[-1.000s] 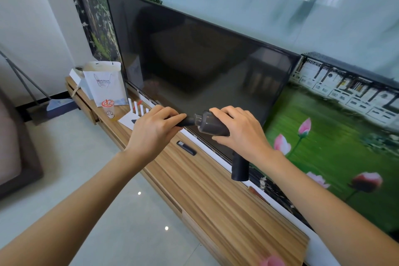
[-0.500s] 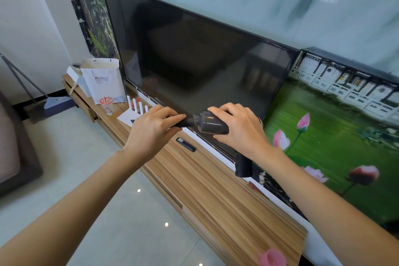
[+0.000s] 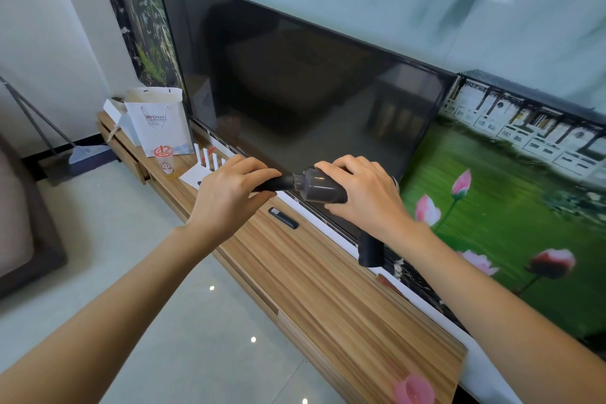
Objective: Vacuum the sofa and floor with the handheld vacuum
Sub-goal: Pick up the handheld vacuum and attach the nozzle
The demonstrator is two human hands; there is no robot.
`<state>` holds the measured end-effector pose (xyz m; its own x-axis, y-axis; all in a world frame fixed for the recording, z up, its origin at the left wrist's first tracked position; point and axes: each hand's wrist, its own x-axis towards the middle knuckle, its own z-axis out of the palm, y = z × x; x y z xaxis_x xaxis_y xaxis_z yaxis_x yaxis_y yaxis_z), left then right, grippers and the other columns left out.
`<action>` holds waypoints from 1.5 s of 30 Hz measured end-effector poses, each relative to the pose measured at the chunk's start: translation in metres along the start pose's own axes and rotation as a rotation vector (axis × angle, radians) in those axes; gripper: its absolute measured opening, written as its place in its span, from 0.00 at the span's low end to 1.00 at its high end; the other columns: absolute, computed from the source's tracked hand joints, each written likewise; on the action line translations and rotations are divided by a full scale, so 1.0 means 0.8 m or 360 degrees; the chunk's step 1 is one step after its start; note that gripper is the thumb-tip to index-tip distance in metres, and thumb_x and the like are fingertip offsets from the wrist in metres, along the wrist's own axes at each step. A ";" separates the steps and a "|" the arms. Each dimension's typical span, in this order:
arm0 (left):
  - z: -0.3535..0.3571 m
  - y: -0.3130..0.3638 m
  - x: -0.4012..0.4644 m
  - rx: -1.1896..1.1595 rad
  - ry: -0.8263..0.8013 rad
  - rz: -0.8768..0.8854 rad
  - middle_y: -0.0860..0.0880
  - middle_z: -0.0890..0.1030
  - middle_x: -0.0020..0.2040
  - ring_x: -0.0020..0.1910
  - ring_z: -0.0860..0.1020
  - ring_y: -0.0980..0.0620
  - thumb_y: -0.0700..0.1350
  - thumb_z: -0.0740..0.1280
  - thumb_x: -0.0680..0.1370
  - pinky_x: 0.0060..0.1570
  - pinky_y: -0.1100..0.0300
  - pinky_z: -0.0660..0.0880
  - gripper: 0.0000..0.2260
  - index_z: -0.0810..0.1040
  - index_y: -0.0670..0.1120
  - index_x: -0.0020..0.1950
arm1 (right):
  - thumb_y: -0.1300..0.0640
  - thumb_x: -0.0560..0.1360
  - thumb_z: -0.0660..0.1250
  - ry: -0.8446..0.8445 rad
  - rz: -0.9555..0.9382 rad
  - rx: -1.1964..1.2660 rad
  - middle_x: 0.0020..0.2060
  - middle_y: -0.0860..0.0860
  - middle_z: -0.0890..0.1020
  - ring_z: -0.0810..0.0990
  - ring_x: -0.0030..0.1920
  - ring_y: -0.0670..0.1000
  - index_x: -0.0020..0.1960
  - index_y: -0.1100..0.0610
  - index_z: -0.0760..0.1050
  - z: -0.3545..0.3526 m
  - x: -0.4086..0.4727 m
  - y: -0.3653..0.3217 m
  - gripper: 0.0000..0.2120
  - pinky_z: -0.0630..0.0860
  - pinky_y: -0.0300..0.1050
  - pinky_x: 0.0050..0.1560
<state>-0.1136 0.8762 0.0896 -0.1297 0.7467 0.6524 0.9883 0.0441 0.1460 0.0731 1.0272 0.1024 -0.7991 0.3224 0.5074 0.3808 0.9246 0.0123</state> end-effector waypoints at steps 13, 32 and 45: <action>-0.004 0.001 -0.003 -0.0352 -0.0091 -0.0177 0.48 0.82 0.47 0.46 0.78 0.49 0.40 0.77 0.68 0.40 0.52 0.79 0.14 0.83 0.45 0.53 | 0.57 0.60 0.80 0.0005 -0.0015 0.0025 0.49 0.53 0.80 0.79 0.47 0.57 0.63 0.55 0.76 -0.006 -0.007 -0.005 0.32 0.74 0.51 0.46; -0.021 0.003 -0.009 -0.0443 -0.0179 -0.0115 0.46 0.83 0.45 0.44 0.80 0.48 0.37 0.78 0.67 0.42 0.54 0.79 0.15 0.85 0.43 0.52 | 0.54 0.65 0.77 -0.0018 -0.0068 0.0110 0.50 0.53 0.81 0.78 0.47 0.57 0.63 0.56 0.77 -0.015 -0.016 -0.023 0.27 0.69 0.45 0.42; -0.030 -0.004 -0.013 -0.0426 -0.0152 0.0001 0.47 0.83 0.46 0.44 0.80 0.49 0.39 0.77 0.68 0.41 0.56 0.79 0.14 0.84 0.44 0.53 | 0.47 0.62 0.79 0.0050 -0.0080 -0.0037 0.48 0.48 0.82 0.80 0.46 0.52 0.60 0.52 0.79 -0.024 -0.012 -0.036 0.28 0.63 0.39 0.35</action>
<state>-0.1176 0.8525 0.1001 -0.1085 0.8065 0.5811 0.9304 -0.1235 0.3451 0.0784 0.9935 0.1139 -0.8027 0.2687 0.5324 0.3516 0.9343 0.0586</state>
